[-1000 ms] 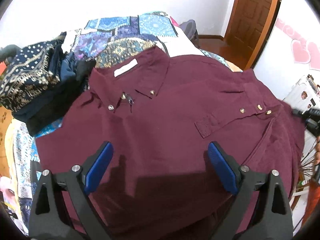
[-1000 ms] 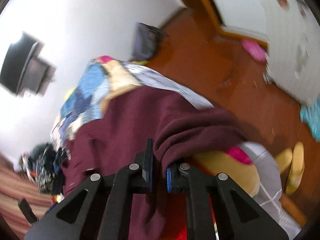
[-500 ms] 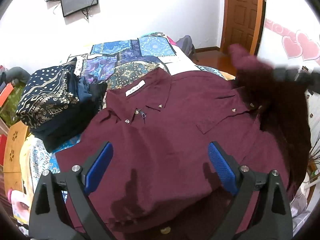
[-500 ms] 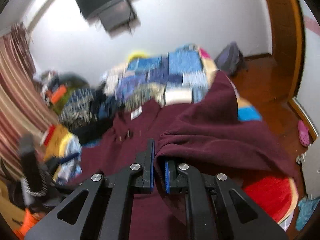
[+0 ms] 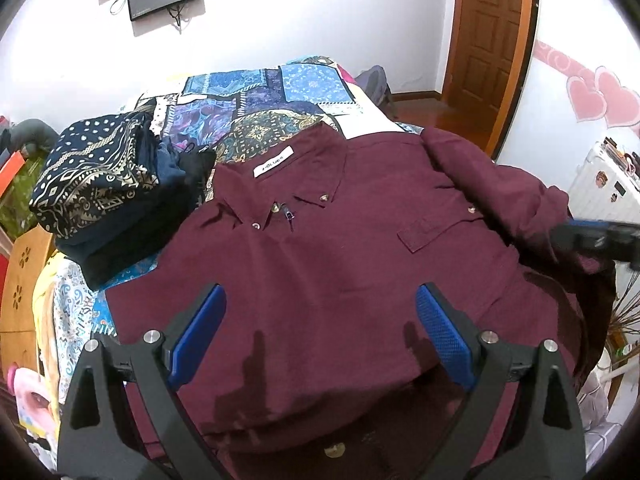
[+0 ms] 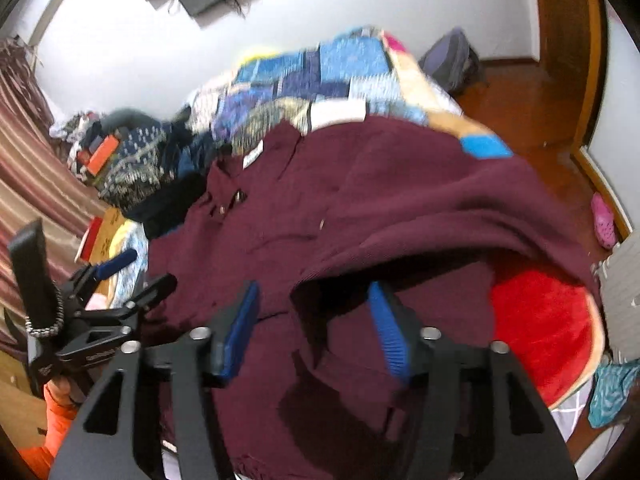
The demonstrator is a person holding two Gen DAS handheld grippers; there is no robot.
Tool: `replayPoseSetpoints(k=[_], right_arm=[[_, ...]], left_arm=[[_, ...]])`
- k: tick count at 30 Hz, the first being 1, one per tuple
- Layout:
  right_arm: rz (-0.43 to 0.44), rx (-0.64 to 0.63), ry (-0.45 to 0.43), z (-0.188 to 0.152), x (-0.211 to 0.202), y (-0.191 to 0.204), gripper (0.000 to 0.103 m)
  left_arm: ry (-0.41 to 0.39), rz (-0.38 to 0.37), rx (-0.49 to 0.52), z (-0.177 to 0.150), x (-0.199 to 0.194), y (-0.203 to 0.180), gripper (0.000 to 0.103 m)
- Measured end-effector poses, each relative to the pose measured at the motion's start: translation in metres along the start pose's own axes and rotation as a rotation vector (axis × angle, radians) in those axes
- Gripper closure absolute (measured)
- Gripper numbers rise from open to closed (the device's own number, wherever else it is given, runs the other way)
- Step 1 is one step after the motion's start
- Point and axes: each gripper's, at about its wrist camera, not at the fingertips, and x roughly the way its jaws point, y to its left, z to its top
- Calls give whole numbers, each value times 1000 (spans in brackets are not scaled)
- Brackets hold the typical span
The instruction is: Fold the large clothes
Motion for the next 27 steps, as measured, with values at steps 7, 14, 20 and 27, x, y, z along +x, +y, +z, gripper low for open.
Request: replayPoseSetpoints(k=[7, 14, 20, 27], right_arm=[[-19, 156, -129, 7, -27, -33, 33], [-48, 425, -134, 8, -23, -98, 32], [17, 672, -69, -4, 7, -153, 32], [49, 807, -77, 0, 31, -188, 32]], left_arm=[[-25, 24, -8, 7, -2, -5, 7], [-21, 36, -28, 16, 7, -6, 7], [13, 26, -24, 21, 22, -11, 7], [51, -2, -15, 22, 38, -15, 7]])
